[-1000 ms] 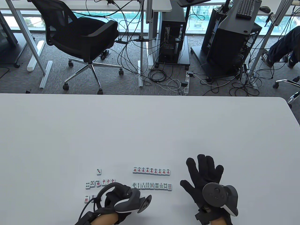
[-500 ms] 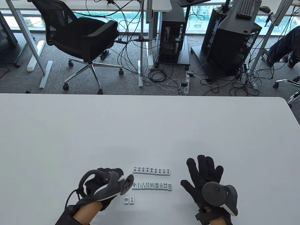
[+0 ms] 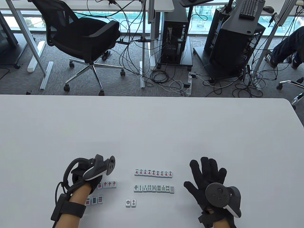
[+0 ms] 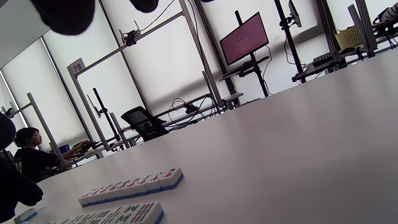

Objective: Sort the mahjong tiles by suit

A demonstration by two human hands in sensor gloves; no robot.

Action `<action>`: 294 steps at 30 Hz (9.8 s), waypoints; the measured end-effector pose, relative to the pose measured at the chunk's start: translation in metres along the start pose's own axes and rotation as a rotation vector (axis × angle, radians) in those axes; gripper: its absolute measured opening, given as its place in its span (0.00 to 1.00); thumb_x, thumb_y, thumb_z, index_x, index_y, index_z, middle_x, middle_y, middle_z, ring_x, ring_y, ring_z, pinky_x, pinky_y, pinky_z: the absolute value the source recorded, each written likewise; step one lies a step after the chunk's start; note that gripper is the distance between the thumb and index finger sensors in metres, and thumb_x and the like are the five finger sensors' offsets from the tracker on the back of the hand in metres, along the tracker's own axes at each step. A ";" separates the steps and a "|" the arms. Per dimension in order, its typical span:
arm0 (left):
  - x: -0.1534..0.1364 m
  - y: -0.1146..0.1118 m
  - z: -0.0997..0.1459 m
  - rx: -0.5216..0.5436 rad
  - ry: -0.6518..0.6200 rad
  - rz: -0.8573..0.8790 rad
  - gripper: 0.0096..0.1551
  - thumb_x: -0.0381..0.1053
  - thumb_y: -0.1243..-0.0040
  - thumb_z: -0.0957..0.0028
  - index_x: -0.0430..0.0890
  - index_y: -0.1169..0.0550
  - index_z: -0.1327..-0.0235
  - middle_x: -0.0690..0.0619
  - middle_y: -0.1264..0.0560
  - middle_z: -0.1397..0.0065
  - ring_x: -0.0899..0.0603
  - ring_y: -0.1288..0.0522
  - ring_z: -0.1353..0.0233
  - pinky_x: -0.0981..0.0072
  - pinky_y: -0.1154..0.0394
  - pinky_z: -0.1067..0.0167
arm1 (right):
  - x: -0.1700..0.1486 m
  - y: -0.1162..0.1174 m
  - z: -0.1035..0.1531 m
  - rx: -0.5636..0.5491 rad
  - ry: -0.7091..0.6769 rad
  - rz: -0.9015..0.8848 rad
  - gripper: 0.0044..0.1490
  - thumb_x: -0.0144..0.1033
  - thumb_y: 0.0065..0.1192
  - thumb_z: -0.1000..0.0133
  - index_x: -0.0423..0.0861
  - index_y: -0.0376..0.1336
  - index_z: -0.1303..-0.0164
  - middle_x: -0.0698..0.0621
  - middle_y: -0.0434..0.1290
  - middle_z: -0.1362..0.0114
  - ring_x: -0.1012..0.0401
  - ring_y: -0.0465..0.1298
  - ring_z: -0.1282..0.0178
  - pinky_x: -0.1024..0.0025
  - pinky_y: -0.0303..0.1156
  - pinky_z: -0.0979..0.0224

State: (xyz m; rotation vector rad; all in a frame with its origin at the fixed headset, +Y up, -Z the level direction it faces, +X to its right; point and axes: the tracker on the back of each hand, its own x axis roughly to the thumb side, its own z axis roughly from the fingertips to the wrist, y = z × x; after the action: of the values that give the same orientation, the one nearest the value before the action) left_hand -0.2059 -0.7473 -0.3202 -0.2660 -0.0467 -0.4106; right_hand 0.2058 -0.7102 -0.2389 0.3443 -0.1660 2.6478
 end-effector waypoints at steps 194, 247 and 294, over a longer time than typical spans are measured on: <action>0.148 0.063 0.096 0.214 -0.453 0.098 0.36 0.63 0.31 0.68 0.44 0.18 0.50 0.63 0.14 0.67 0.56 0.19 0.78 0.59 0.19 0.67 | 0.000 0.006 0.000 0.034 -0.016 -0.065 0.49 0.64 0.48 0.42 0.61 0.36 0.16 0.45 0.31 0.12 0.44 0.27 0.16 0.32 0.24 0.25; -0.009 -0.027 0.098 -0.067 -0.023 -0.034 0.38 0.65 0.29 0.71 0.50 0.19 0.46 0.63 0.14 0.66 0.56 0.19 0.78 0.60 0.20 0.70 | -0.001 0.006 0.000 0.054 0.014 -0.026 0.49 0.63 0.49 0.42 0.60 0.36 0.16 0.44 0.31 0.12 0.44 0.27 0.17 0.31 0.25 0.25; 0.190 0.051 0.084 0.129 -0.453 -0.063 0.35 0.65 0.30 0.69 0.45 0.17 0.53 0.66 0.15 0.74 0.57 0.21 0.83 0.61 0.19 0.73 | -0.002 0.005 0.000 0.053 0.002 -0.078 0.48 0.63 0.49 0.42 0.60 0.36 0.16 0.44 0.31 0.12 0.44 0.27 0.17 0.31 0.24 0.25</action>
State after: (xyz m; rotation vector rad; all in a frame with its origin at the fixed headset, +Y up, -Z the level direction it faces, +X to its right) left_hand -0.0105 -0.7543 -0.2331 -0.2267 -0.5253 -0.4016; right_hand 0.2047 -0.7158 -0.2395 0.3586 -0.0803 2.5785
